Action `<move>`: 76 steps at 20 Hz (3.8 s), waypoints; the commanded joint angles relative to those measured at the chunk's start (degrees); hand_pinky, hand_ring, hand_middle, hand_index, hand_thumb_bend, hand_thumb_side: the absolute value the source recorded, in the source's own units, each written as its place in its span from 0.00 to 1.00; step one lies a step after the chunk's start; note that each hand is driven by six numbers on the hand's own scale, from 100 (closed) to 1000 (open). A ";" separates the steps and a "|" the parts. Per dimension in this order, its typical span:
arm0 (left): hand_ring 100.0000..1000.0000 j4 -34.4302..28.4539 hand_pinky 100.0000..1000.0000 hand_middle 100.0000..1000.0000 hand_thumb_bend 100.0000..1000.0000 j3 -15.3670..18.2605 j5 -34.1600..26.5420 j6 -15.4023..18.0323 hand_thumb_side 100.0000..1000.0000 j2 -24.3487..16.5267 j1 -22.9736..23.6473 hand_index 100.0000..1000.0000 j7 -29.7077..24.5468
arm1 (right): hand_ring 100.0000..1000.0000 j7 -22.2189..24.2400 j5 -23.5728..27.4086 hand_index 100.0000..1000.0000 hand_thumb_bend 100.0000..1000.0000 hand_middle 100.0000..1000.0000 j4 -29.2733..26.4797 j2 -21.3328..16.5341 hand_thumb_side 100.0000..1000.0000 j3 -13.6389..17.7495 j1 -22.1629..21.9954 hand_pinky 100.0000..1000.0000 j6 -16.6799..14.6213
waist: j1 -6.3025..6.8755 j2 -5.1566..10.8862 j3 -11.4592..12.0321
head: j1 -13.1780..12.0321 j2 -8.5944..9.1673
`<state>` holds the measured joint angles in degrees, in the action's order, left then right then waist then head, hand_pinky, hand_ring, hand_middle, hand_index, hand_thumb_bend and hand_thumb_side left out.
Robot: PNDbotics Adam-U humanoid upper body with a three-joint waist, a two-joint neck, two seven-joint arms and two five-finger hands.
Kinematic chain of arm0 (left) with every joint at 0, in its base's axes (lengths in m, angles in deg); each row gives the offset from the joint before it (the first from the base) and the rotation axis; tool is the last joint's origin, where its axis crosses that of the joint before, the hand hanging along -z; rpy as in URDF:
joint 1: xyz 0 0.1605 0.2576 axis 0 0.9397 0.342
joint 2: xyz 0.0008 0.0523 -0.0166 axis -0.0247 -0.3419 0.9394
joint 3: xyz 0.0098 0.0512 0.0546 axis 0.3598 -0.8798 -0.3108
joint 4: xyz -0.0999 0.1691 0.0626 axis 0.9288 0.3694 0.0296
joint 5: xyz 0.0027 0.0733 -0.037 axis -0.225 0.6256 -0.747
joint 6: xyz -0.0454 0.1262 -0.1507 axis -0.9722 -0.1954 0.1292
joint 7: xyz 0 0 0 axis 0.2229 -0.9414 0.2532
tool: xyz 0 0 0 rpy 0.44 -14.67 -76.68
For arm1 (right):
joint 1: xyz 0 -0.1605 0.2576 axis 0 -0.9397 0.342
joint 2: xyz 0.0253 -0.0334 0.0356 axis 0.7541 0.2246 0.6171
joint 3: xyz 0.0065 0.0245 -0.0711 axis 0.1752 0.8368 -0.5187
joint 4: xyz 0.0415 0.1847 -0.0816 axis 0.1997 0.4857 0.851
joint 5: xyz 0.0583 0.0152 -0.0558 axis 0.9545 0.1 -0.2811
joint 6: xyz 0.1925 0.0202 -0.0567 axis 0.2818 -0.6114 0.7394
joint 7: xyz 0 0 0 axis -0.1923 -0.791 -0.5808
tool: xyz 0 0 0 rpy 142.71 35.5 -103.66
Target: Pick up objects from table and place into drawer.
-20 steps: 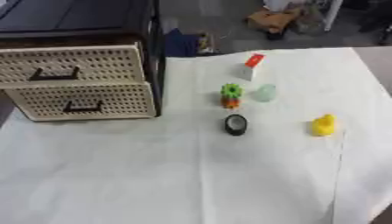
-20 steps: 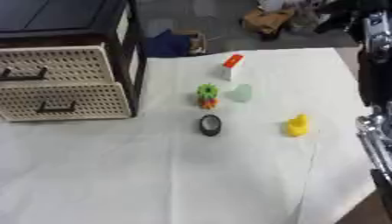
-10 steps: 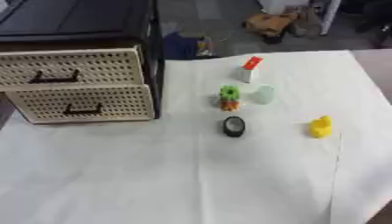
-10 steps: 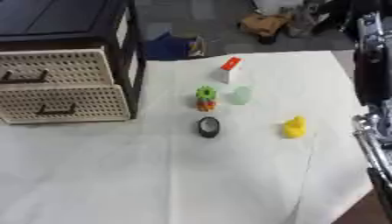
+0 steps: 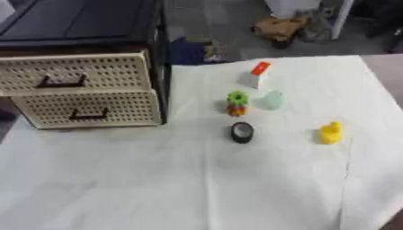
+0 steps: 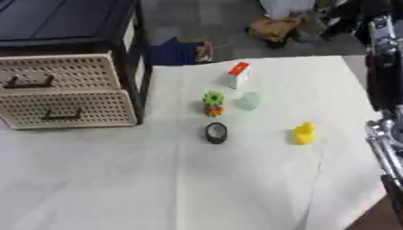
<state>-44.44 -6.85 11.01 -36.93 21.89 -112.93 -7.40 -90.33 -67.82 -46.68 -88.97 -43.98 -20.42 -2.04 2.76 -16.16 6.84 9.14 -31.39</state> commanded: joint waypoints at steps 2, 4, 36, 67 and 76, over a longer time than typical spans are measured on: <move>0.00 1.39 0.00 0.00 0.00 -1.20 -1.82 -0.84 1.00 -2.01 -2.09 0.94 -3.71 | 0.48 0.14 0.26 0.92 0.00 0.55 -1.29 -1.11 1.00 0.16 0.52 0.61 0.17 | 0.18 1.27 0.08 | -0.37 0.76; 0.00 1.72 0.00 0.00 0.00 -1.88 -3.10 -0.98 1.00 -1.75 -2.72 0.97 -5.35 | 0.48 0.17 0.31 0.92 0.00 0.55 -1.29 -1.09 1.00 0.14 0.52 0.61 0.20 | 0.22 1.29 0.01 | -0.51 1.02; 0.00 15.06 0.00 0.00 0.90 0.68 -9.39 -4.01 1.00 9.90 -30.17 0.91 -52.53 | 0.48 0.74 0.28 0.92 0.00 0.54 -1.29 -0.88 1.00 0.00 0.01 0.62 0.63 | 0.52 1.48 -0.28 | -1.05 1.50; 0.00 29.32 0.00 0.00 0.83 -2.85 -0.65 1.24 1.00 17.56 -33.99 0.90 -52.67 | 0.48 0.78 1.66 0.92 0.00 0.54 -1.29 0.35 1.00 -0.18 0.79 0.62 0.64 | 0.63 2.42 -3.68 | -4.32 2.47; 0.00 30.61 0.00 0.00 0.85 -2.79 4.32 1.02 1.00 18.01 -32.71 0.94 -52.67 | 0.48 0.93 1.70 0.92 0.00 0.54 -1.29 0.48 1.00 -0.02 0.82 0.62 0.62 | 0.55 1.82 -4.12 | -4.39 2.86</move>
<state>-13.78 -10.17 14.53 -40.24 41.03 -144.95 -55.89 -89.46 -66.49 -46.68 -87.47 -44.36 -20.36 -1.43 3.45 -15.26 2.74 4.87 -29.11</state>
